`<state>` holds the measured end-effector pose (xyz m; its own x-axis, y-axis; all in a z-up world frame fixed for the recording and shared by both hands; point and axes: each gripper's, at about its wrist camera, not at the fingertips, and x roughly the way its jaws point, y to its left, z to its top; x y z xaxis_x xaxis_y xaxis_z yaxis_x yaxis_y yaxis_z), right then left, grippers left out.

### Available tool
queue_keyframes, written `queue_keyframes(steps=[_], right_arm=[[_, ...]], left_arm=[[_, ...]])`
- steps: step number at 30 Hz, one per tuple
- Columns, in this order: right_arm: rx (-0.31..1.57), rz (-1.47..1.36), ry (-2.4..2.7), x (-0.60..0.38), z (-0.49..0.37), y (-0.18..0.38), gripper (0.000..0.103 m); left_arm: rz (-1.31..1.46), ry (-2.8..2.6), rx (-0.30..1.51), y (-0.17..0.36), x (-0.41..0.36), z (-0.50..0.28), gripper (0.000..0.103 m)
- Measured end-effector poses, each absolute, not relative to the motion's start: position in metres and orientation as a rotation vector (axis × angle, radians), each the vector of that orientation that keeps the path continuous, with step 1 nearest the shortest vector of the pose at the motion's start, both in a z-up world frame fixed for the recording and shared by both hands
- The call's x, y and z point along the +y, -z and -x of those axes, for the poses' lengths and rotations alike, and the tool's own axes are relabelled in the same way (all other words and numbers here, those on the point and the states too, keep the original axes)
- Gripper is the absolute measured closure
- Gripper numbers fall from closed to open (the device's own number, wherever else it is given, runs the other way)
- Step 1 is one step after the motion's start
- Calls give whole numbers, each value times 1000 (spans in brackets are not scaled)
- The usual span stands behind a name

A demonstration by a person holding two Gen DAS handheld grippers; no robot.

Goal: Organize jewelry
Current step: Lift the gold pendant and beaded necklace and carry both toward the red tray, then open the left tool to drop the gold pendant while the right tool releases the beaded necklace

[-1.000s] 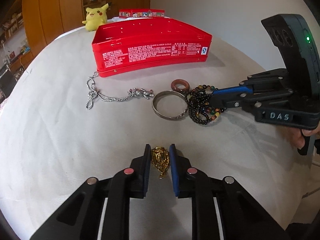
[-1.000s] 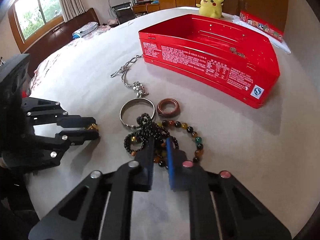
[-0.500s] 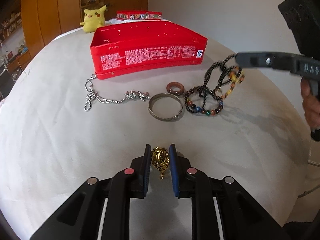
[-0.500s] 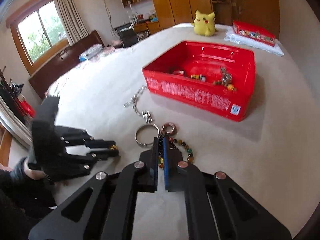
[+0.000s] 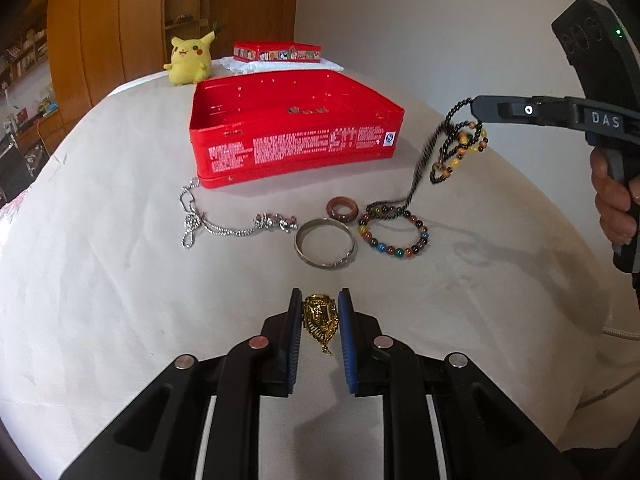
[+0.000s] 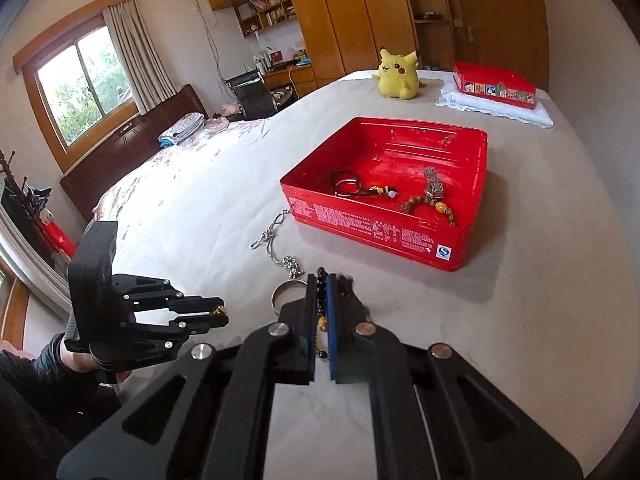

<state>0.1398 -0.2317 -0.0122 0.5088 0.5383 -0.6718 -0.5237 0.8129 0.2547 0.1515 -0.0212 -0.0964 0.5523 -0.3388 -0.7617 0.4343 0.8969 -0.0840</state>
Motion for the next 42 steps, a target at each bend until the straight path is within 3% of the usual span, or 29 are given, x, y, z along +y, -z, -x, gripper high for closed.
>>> queue_keyframes(steps=[17, 29, 42], right_arm=[[725, 38, -655, -224, -149, -48, 101], [715, 52, -635, -218, -200, -79, 101], [782, 32, -540, -222, -290, -54, 101]], left_arm=[[-201, 475, 794, 33, -28, -179, 86], [-243, 458, 768, 2, -38, -253, 86], [-230, 430, 849, 28, -53, -346, 86]])
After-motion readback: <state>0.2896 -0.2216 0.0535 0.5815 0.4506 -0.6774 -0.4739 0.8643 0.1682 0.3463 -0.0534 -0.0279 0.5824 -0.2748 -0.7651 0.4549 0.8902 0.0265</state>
